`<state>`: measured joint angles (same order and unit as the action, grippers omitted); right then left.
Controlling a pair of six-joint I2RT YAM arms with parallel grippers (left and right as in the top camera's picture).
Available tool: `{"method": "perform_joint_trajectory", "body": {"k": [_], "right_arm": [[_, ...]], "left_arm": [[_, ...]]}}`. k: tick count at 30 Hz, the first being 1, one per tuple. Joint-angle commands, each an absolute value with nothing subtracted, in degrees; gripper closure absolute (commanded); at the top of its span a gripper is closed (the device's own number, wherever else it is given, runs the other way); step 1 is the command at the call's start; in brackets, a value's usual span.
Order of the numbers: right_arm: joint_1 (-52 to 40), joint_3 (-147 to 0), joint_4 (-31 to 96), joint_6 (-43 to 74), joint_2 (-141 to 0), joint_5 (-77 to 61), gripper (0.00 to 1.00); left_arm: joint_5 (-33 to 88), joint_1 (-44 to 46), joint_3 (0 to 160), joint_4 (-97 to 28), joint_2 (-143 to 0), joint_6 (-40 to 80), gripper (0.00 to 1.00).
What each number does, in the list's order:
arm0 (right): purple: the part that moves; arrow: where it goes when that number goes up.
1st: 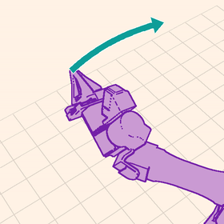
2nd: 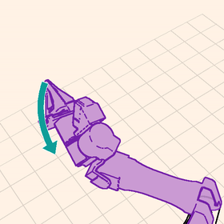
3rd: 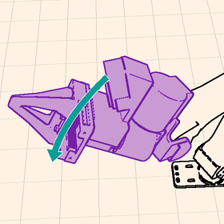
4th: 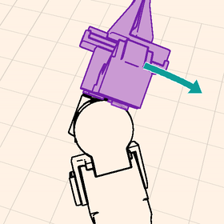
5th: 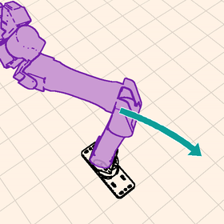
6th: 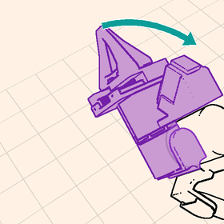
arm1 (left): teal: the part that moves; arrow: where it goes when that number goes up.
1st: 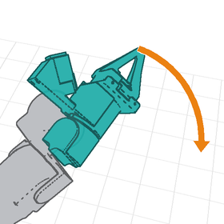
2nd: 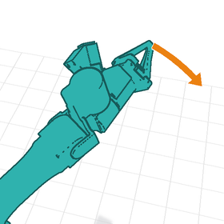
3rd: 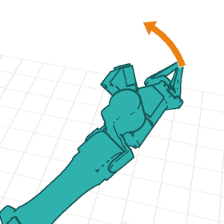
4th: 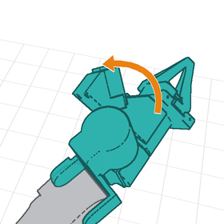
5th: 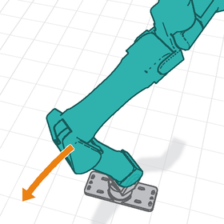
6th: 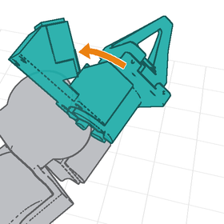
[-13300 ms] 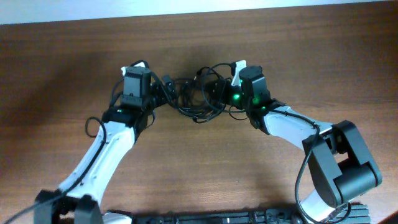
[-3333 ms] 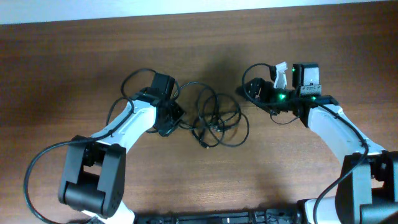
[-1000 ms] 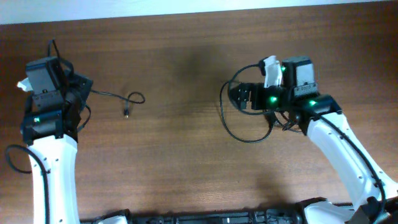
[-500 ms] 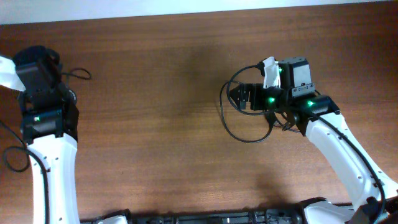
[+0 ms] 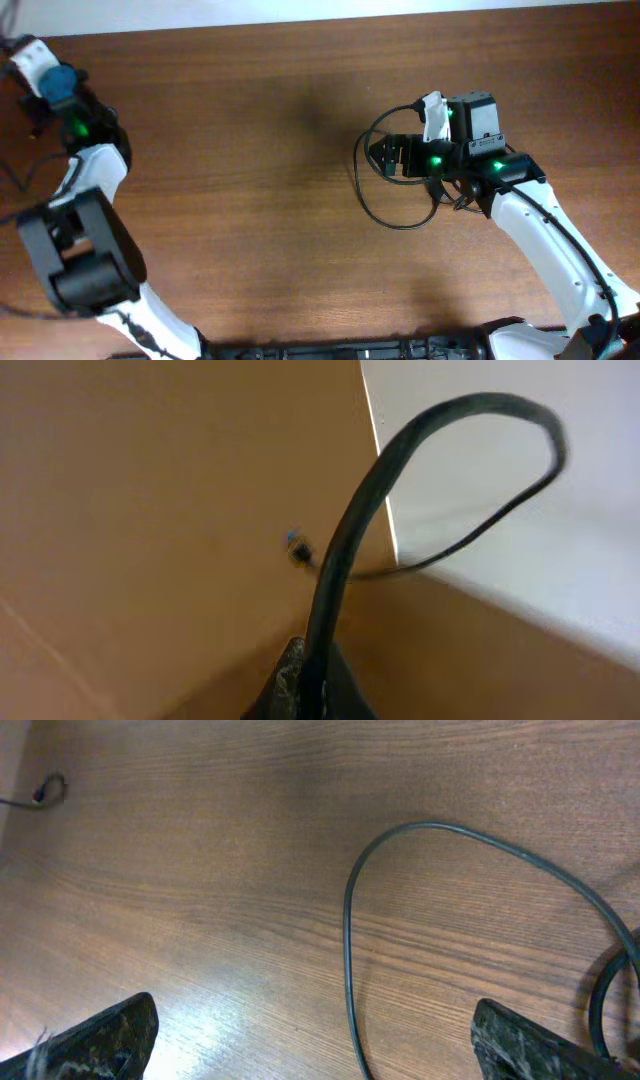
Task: Untangle cables
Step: 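Carry the separated black cable to the far left edge with the left gripper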
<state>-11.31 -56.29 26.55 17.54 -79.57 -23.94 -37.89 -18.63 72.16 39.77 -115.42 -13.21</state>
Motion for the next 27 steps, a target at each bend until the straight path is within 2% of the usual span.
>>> {"method": "perform_joint_trajectory", "body": {"k": [1,4,6,7,9,10,12,13,20,25,26,27], "right_arm": [[-11.6,-56.5,26.4,16.9,-79.6,-23.5,0.01],[-11.6,-56.5,26.4,16.9,-79.6,-23.5,0.01],[-11.6,-56.5,26.4,16.9,-79.6,-23.5,0.01],[-11.6,-56.5,26.4,16.9,-79.6,-23.5,0.01],[-11.6,-56.5,26.4,16.9,-79.6,-23.5,0.01],[-11.6,-56.5,26.4,16.9,-79.6,-23.5,0.01],[-11.6,-56.5,26.4,16.9,-79.6,-23.5,0.01],[-11.6,-56.5,26.4,16.9,-79.6,-23.5,0.01],[-11.6,-56.5,26.4,16.9,-79.6,-23.5,0.01],[-11.6,-56.5,26.4,16.9,-79.6,-23.5,0.01],[-11.6,-56.5,26.4,16.9,-79.6,-23.5,0.01],[-11.6,-56.5,26.4,16.9,-79.6,-23.5,0.01]], "left_arm": [[-37.1,-19.3,73.2,34.3,-125.3,-11.5,1.0],[-37.1,-19.3,73.2,26.7,-127.4,-0.6,0.97],[-37.1,-19.3,73.2,26.5,-127.4,-0.2,0.94],[-37.1,-19.3,73.2,26.2,-127.4,-0.2,0.88],[-37.1,-19.2,73.3,26.0,-127.1,-0.2,0.56],[-37.1,-19.1,73.3,26.0,-126.5,-0.2,0.45],[-37.0,-18.8,73.3,23.9,-123.8,-0.2,0.11],[-36.6,-18.8,73.3,22.9,-122.3,-0.2,0.01],[-24.6,-18.8,73.3,6.5,-110.5,3.8,0.01],[-29.8,-22.8,73.3,-5.1,-108.8,19.9,0.0],[-29.8,-23.7,73.3,-6.0,-108.9,19.9,0.04],[-29.7,-25.2,73.3,-6.3,-108.9,19.9,0.13]]}}
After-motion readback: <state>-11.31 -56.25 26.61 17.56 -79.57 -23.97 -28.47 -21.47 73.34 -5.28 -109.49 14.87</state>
